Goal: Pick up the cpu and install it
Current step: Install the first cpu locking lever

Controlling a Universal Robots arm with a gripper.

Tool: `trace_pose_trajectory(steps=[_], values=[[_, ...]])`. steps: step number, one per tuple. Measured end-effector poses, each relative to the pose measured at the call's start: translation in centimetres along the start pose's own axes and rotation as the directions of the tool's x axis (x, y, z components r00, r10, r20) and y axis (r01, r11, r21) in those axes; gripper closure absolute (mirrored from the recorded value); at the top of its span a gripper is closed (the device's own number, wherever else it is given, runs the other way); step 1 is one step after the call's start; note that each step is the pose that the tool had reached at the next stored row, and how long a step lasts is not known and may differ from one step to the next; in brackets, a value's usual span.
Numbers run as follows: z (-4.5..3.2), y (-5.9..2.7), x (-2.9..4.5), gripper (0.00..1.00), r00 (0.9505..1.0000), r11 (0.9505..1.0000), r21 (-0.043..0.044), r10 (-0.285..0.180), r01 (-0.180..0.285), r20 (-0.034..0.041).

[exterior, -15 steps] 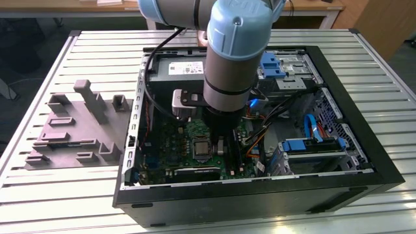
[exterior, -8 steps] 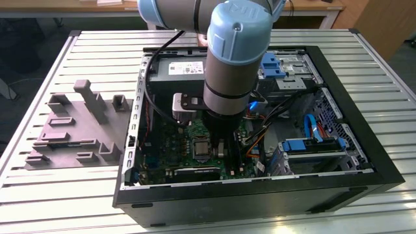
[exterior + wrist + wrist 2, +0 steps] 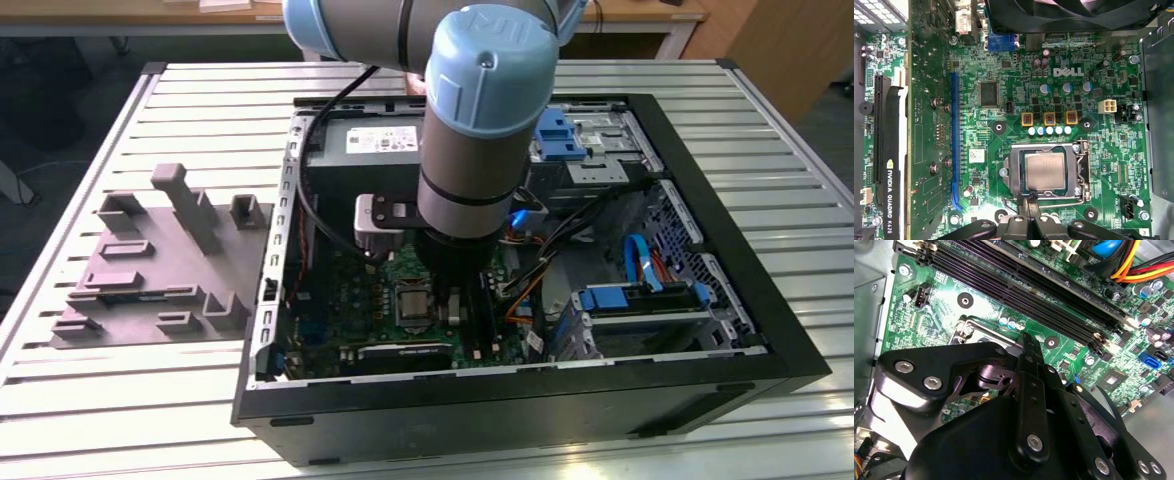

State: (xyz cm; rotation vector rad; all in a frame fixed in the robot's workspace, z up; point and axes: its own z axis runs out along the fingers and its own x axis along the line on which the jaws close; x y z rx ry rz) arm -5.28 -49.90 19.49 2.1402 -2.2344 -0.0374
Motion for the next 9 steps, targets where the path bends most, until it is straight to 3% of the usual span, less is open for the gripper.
trace_pose_trajectory(steps=[9], values=[[0.29, -0.01, 0.00, 0.89, 1.0000, 1.0000, 0.0000, -0.001, 0.001, -0.0001]])
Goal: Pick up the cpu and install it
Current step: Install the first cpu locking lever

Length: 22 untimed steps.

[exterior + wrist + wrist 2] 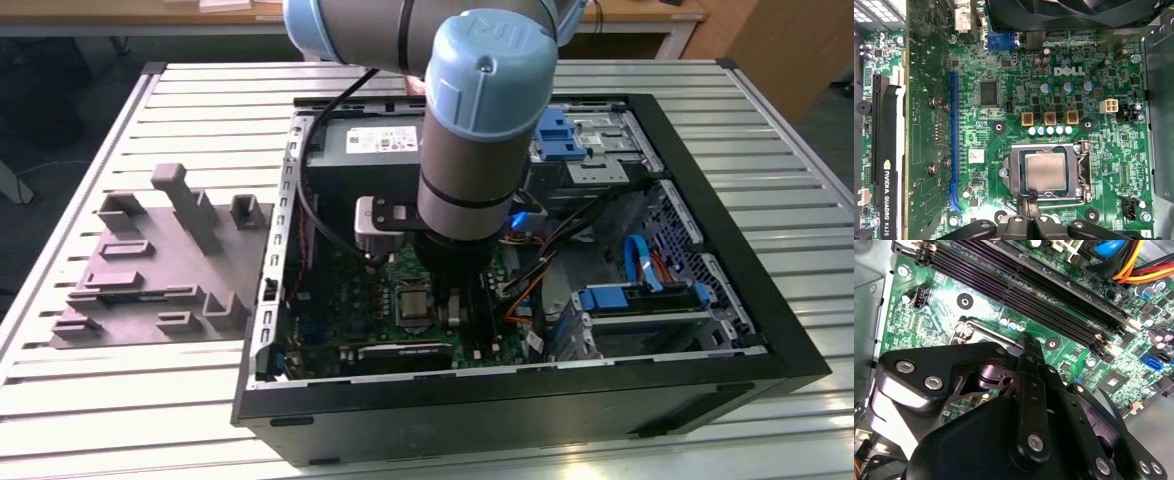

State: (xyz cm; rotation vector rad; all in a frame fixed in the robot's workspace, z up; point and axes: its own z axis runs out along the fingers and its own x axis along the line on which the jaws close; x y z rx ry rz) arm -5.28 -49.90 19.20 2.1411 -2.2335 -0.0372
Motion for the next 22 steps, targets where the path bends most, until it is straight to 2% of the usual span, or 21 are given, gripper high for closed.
trace_pose_trajectory(steps=[13, 22], values=[[0.18, -0.31, -0.02, 0.89, 1.0000, 1.0000, 0.0000, -0.002, 0.002, 0.0014], [0.30, -0.42, -0.02, 0.89, 1.0000, 1.0000, 0.0002, -0.005, 0.005, 0.0068]])
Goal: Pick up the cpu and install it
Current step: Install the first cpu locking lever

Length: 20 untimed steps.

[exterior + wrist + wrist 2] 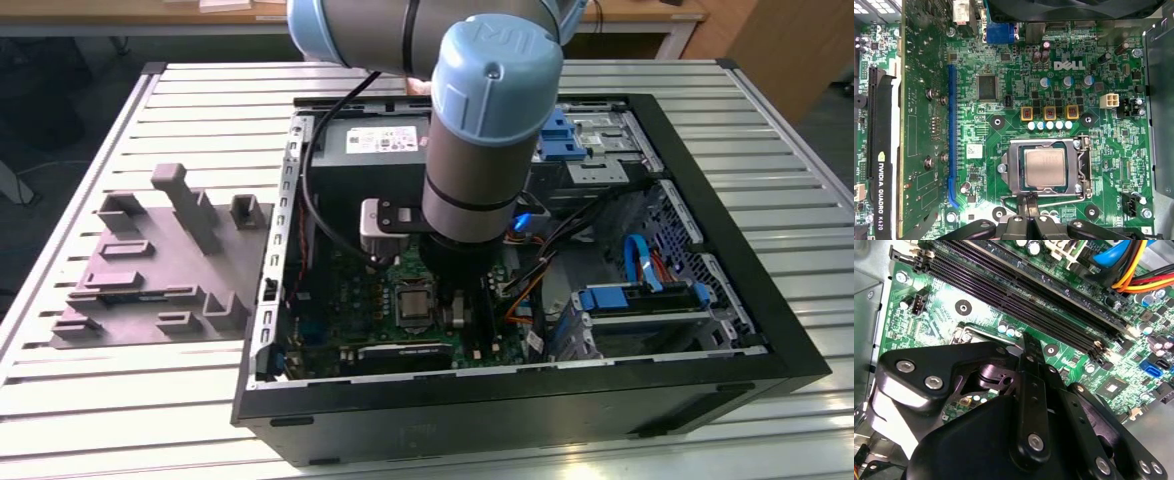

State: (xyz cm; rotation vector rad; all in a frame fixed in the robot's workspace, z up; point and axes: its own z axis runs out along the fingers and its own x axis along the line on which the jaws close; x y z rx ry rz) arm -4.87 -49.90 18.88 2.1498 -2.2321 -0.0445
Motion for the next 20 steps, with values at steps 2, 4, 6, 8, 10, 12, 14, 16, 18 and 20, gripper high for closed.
trace_pose_trajectory(steps=[2, 4, 6, 8, 10, 12, 14, 16, 18, 20], values=[[0.03, 0.00, 0.01, 0.89, 1.0000, 1.0000, 0.0000, -0.001, 0.001, 0.0036], [0.06, 0.00, 0.00, 0.89, 0.9999, 1.0000, 0.0002, -0.001, 0.001, 0.0111], [0.07, 0.02, 0.01, 0.89, 0.9998, 1.0000, 0.0016, -0.002, 0.001, 0.0181], [0.08, 0.05, 0.02, 0.89, 0.9997, 1.0000, 0.0028, -0.002, 0.002, 0.0232], [0.08, 0.09, 0.02, 0.89, 0.9996, 1.0000, 0.0031, -0.002, 0.002, 0.0271], [0.02, 0.09, 0.02, 0.89, 0.9996, 1.0000, 0.0031, -0.003, 0.002, 0.0283], [-0.19, 0.10, 0.01, 0.89, 0.9996, 1.0000, 0.0034, -0.003, 0.002, 0.0292], [-0.62, 0.13, 0.03, 0.89, 0.9996, 1.0000, 0.0031, -0.003, 0.002, 0.0280], [-1.05, 0.15, 0.03, 0.89, 0.9996, 1.0000, 0.0031, -0.003, 0.002, 0.0280], [-1.53, 0.17, 0.04, 0.89, 0.9996, 1.0000, 0.0031, -0.002, 0.002, 0.0279]])
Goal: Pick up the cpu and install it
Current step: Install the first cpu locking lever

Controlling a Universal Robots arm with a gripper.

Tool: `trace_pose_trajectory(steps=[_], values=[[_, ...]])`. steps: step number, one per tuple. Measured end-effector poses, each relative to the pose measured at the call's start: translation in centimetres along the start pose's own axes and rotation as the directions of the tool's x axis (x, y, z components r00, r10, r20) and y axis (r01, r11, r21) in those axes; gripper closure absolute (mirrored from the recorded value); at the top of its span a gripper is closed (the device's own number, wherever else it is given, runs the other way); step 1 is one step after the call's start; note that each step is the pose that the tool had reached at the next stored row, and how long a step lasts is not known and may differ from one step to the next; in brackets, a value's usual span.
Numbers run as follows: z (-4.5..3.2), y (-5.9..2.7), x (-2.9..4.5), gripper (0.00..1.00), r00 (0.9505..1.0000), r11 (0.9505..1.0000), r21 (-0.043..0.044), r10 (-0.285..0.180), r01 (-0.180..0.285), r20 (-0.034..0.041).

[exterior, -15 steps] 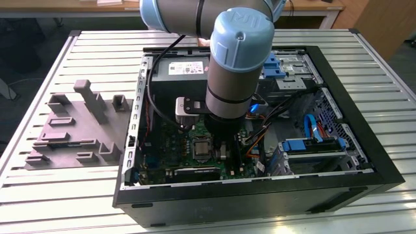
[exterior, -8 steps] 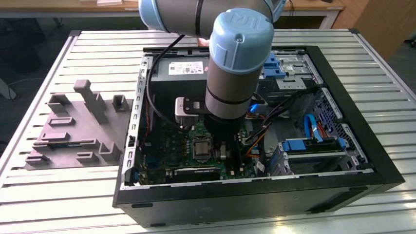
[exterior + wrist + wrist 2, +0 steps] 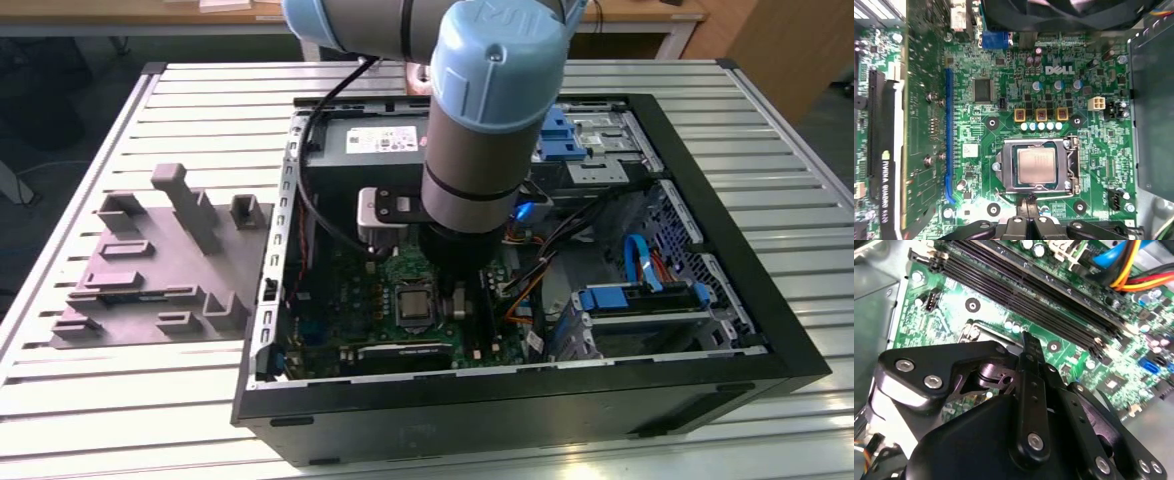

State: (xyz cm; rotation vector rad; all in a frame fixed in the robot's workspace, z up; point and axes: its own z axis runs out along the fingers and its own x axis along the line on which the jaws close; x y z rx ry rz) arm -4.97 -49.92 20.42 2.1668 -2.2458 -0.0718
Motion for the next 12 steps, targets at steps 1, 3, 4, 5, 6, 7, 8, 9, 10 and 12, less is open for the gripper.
trace_pose_trajectory(steps=[1, 3, 4, 5, 6, 7, 8, 9, 10, 12], values=[[-0.25, 0.01, 0.00, 0.89, 1.0000, 1.0000, -0.0001, 0.000, 0.000, -0.0001], [-0.88, 0.04, -0.02, 0.89, 1.0000, 1.0000, 0.0000, 0.000, 0.000, 0.0000], [-1.20, 0.05, -0.02, 0.89, 1.0000, 1.0000, 0.0000, 0.000, 0.000, -0.0001], [-1.47, 0.07, -0.02, 0.89, 1.0000, 1.0000, -0.0001, 0.000, 0.000, 0.0000], [-1.60, 0.07, -0.02, 0.89, 1.0000, 1.0000, -0.0001, 0.000, 0.000, -0.0001], [-1.62, 0.07, -0.03, 0.89, 1.0000, 1.0000, 0.0000, 0.000, 0.000, 0.0001], [-1.61, 0.07, -0.03, 0.89, 1.0000, 1.0000, 0.0000, 0.000, 0.000, 0.0003], [-1.64, 0.08, -0.03, 0.89, 1.0000, 1.0000, 0.0000, 0.000, 0.000, 0.0001], [-1.65, 0.08, -0.03, 0.89, 1.0000, 1.0000, 0.0000, 0.000, 0.000, 0.0003], [-1.66, 0.08, -0.03, 0.89, 1.0000, 1.0000, -0.0001, 0.000, 0.000, 0.0003]])
